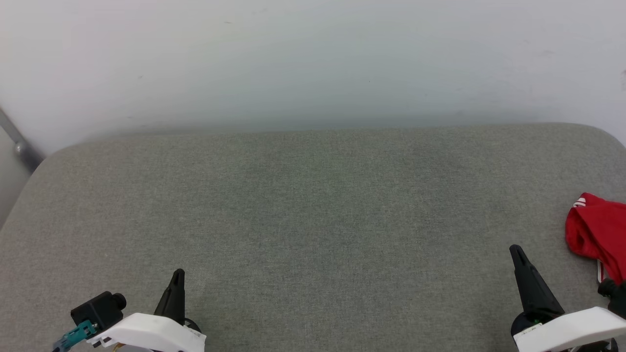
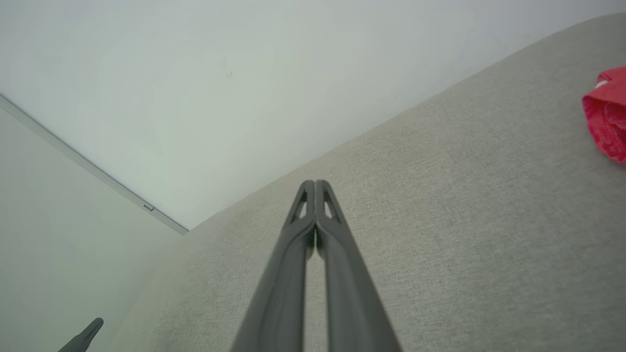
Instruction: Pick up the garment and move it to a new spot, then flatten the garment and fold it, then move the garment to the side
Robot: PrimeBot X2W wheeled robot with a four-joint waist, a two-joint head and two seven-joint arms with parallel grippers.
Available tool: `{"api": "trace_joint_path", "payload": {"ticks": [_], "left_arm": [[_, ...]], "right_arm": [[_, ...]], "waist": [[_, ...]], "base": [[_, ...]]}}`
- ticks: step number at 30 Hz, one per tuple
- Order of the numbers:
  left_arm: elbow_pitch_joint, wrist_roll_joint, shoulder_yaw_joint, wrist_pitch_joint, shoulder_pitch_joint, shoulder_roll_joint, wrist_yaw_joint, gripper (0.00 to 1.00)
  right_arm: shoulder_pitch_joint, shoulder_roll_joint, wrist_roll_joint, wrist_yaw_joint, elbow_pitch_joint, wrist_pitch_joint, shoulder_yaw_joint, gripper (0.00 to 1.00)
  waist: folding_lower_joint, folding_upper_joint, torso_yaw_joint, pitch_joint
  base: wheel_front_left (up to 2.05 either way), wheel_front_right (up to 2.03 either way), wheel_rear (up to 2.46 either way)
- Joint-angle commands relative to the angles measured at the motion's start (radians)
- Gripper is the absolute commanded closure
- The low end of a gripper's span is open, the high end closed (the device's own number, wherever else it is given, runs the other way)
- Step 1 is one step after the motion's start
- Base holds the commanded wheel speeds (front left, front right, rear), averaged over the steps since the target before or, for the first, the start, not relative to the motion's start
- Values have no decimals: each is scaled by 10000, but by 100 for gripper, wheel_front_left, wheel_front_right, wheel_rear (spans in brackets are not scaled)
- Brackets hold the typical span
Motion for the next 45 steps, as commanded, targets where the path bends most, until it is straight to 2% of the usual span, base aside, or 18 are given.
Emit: {"api": "trace_joint_path", "payload": {"ticks": [1, 21, 45], "left_arm": [[-62, -265, 144, 37, -264, 9, -80, 100], [251, -2537, 796, 515, -615, -410, -685, 100], [592, -4709, 1463, 999, -961, -836, -1282, 100]], "right_arm": [[-342, -102, 338, -2, -29, -48, 7, 100], [-845, -152, 3079, -2, 794, -23, -9, 100], [-1339, -152, 5685, -3, 1600, 55, -90, 100]], "waist": [[0, 0, 2, 3], [0, 0, 27, 68], [0, 0, 58, 146]], "base": [[0, 0, 0], [0, 0, 0], [0, 0, 0]]}}
